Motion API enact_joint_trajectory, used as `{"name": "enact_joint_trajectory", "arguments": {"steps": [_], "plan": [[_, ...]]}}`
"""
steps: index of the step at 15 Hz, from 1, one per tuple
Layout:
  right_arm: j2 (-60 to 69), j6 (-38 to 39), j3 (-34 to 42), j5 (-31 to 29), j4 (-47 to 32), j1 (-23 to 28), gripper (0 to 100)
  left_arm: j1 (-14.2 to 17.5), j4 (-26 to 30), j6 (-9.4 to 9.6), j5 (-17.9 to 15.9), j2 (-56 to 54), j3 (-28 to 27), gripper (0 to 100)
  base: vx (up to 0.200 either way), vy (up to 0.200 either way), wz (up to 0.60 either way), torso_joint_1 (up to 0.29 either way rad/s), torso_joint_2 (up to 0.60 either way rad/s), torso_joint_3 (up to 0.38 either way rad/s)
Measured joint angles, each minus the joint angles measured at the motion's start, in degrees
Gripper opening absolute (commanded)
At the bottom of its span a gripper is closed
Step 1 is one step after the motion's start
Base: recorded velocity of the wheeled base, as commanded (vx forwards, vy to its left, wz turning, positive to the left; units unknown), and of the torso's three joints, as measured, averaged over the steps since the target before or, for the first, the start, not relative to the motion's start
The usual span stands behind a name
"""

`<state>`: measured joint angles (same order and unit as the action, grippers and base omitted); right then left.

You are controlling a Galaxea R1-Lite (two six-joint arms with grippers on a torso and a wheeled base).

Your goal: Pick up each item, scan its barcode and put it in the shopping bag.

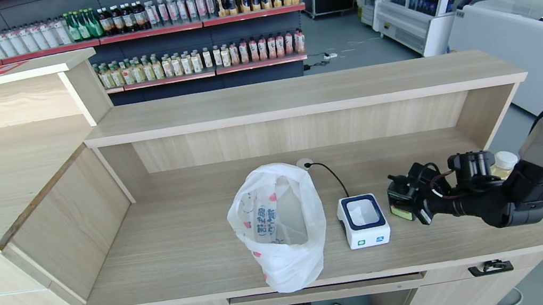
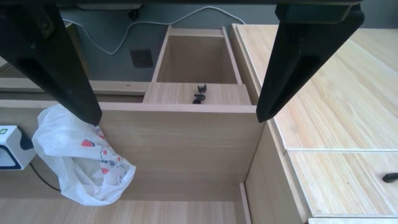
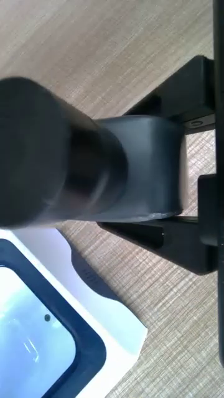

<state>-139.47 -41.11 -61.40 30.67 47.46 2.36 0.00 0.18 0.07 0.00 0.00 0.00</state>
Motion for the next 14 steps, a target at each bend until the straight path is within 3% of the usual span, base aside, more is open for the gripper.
{"name": "enact_joint_trajectory", "arguments": {"steps": [5, 9, 11, 14], "plan": [[5.7, 0.3, 1.5, 0.9, -0.7, 0.1, 0, 0.0, 0.0, 0.02, 0.0, 0.0, 0.0, 100, 0.000, 0.000, 0.00, 0.000, 0.00, 0.000], [21.3, 1.4, 8.5, 0.8, -0.5, 0.6, 0, 0.0, 0.0, 0.00, 0.0, 0.0, 0.0, 100, 0.000, 0.000, 0.00, 0.000, 0.00, 0.000], [31.0, -3.2, 13.0, 1.2, 0.1, 2.0, 0, 0.0, 0.0, 0.02, 0.0, 0.0, 0.0, 100, 0.000, 0.000, 0.00, 0.000, 0.00, 0.000], [45.2, -26.4, 25.5, 9.6, 2.4, 3.6, 0, 0.0, 0.0, 0.02, 0.0, 0.0, 0.0, 100, 0.000, 0.000, 0.00, 0.000, 0.00, 0.000]]}}
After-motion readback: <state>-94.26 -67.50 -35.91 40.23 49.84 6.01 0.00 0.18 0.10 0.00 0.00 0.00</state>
